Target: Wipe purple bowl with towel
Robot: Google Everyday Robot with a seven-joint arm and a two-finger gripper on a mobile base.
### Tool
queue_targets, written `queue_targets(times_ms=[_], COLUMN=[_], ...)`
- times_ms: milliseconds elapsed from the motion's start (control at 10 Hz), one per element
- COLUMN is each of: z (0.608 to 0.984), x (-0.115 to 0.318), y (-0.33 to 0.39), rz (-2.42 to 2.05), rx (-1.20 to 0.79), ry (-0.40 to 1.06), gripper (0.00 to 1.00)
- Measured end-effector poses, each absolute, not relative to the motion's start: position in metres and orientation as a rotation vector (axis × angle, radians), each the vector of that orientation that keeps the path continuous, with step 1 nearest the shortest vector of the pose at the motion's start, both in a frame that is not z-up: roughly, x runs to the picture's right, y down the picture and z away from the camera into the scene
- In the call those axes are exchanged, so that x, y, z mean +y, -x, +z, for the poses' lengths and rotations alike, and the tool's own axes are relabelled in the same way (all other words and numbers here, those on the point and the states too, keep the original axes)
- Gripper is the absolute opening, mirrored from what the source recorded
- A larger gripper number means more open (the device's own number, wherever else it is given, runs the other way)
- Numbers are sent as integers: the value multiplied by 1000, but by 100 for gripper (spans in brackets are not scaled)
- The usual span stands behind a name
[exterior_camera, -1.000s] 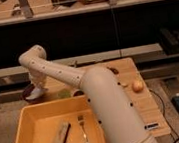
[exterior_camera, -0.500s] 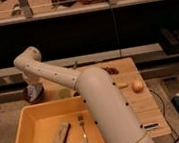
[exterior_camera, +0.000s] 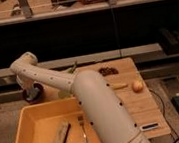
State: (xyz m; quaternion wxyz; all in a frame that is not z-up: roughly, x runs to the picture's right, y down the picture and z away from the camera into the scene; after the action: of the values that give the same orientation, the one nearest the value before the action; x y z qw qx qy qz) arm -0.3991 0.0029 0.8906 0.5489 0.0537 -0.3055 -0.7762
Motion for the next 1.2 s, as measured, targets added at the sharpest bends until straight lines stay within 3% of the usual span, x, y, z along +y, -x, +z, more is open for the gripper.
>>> queue_targets(times_ms=[600,900,1200], z=[854,864,884], x=[38,45,16], y=[389,345,316], rz=[-1957,-1934,-1879], rx=[-879,-861,-780], ry=[-198,-120,-85], gripper=[0,0,0])
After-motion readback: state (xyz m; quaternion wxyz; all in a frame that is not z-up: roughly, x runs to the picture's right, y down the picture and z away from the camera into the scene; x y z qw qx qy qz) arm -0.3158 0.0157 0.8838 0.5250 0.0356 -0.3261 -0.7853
